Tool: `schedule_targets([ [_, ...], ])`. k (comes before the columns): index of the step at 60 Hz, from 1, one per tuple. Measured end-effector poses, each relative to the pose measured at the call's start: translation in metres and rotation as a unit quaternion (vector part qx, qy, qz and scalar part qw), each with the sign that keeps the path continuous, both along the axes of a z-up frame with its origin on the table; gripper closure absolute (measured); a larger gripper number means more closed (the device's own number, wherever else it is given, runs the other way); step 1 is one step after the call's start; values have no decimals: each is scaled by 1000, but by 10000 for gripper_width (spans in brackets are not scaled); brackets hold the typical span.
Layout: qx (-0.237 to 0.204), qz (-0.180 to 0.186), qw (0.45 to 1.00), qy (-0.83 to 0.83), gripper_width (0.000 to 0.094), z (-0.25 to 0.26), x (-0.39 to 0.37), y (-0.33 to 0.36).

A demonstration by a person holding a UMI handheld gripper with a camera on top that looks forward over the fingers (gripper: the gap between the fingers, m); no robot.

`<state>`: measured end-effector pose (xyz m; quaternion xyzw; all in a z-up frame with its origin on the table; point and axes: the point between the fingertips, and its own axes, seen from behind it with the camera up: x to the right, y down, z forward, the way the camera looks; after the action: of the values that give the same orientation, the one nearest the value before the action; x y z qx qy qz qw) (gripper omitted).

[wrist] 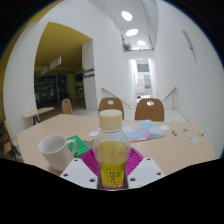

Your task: Pour water

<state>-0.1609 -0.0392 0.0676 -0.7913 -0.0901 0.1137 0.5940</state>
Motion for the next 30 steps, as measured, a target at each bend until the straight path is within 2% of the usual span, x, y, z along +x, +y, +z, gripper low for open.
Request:
schedule_targets([
  [2,-17,5,1000,-11,633,-7,4,-9],
  [3,1,9,1000,-10,638,-4,4,-20],
  [8,1,21,1000,-18,627,1,5,-20],
  [16,-12,26,999,-27,436,-4,3,-15],
  [19,-42,29,998,-33,185,-15,6,-22],
  [21,-49,32,998,-29,52,-14,8,-27],
  [23,-51,34,998,-25,96,-12,9,-32],
  [30,-57,39,997,-28,78,-9,20,-64],
])
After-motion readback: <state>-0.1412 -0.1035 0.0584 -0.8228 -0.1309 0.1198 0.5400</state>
